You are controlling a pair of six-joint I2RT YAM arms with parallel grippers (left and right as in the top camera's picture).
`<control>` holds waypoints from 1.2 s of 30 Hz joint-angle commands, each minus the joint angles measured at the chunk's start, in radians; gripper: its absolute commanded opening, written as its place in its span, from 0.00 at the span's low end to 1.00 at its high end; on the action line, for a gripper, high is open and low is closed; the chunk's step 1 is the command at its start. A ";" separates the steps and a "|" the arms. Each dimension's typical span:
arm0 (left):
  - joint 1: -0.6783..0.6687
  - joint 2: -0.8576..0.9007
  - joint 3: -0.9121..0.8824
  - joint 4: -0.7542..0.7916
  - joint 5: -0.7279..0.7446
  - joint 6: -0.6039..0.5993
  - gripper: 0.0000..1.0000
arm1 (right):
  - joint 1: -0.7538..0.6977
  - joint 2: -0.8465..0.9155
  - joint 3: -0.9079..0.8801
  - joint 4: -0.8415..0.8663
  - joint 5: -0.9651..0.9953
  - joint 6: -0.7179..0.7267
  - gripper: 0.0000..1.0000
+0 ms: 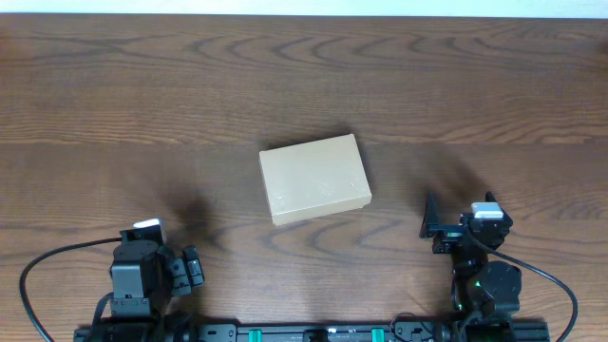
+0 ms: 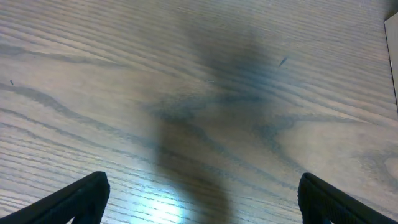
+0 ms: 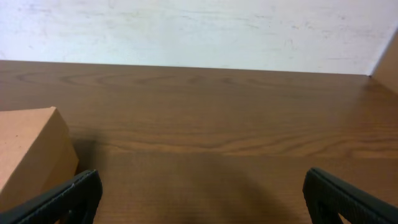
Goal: Pack container
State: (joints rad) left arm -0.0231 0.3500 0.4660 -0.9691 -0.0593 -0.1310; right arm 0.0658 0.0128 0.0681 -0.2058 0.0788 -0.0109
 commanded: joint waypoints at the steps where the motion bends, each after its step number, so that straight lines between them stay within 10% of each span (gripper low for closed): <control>1: 0.003 0.000 -0.006 -0.003 -0.010 -0.005 0.95 | 0.007 -0.007 -0.006 0.000 -0.004 0.014 0.99; 24: 0.003 -0.017 -0.008 0.002 -0.015 -0.004 0.95 | 0.007 -0.007 -0.006 0.001 -0.004 0.014 0.99; 36: 0.003 -0.204 -0.187 0.591 0.027 0.223 0.95 | 0.007 -0.007 -0.006 0.000 -0.004 0.014 0.99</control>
State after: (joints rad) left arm -0.0231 0.1802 0.3298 -0.4507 -0.0425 -0.0051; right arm 0.0658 0.0124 0.0681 -0.2054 0.0788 -0.0109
